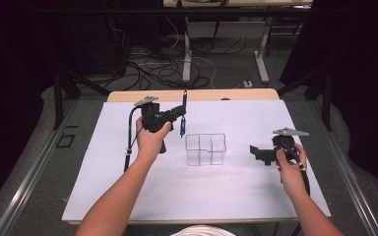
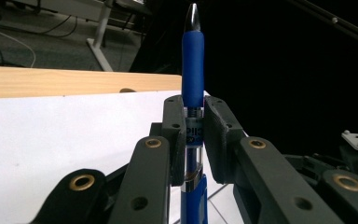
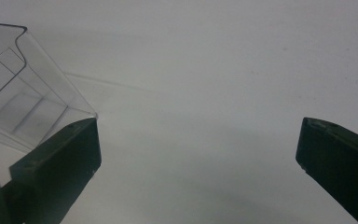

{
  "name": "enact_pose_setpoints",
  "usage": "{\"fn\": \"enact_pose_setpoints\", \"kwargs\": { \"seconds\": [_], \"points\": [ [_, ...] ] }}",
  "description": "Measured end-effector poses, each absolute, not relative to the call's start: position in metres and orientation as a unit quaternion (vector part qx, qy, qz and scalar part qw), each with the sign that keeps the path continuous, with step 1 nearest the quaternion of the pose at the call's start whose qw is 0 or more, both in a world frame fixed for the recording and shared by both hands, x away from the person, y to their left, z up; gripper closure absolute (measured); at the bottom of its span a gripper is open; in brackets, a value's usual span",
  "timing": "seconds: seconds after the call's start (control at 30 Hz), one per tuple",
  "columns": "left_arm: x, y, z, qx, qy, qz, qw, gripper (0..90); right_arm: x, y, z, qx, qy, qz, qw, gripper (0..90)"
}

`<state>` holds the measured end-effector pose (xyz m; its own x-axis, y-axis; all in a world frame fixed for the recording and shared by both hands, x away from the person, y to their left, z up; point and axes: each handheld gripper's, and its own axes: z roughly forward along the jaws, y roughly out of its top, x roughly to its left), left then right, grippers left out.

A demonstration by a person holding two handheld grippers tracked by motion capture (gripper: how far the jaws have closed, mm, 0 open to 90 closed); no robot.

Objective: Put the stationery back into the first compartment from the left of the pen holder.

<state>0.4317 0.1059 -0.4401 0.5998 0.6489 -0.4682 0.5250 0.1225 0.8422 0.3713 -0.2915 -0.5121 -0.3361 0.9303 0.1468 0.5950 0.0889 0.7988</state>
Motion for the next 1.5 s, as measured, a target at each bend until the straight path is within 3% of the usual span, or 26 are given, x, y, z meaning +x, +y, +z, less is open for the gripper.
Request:
{"fn": "enact_pose_setpoints", "kwargs": {
  "seconds": [0.77,1.5],
  "points": [
    [0.427,0.080,-0.462,0.676,0.441,0.023,0.590,79.1,0.372,-0.292,-0.512,0.536,0.711,0.406,0.207,0.0],
    [0.421,0.081,-0.480,0.682,0.449,0.007,0.578,79.0,0.372,-0.291,-0.513,0.537,0.711,0.406,0.203,0.0]
  ]
}}
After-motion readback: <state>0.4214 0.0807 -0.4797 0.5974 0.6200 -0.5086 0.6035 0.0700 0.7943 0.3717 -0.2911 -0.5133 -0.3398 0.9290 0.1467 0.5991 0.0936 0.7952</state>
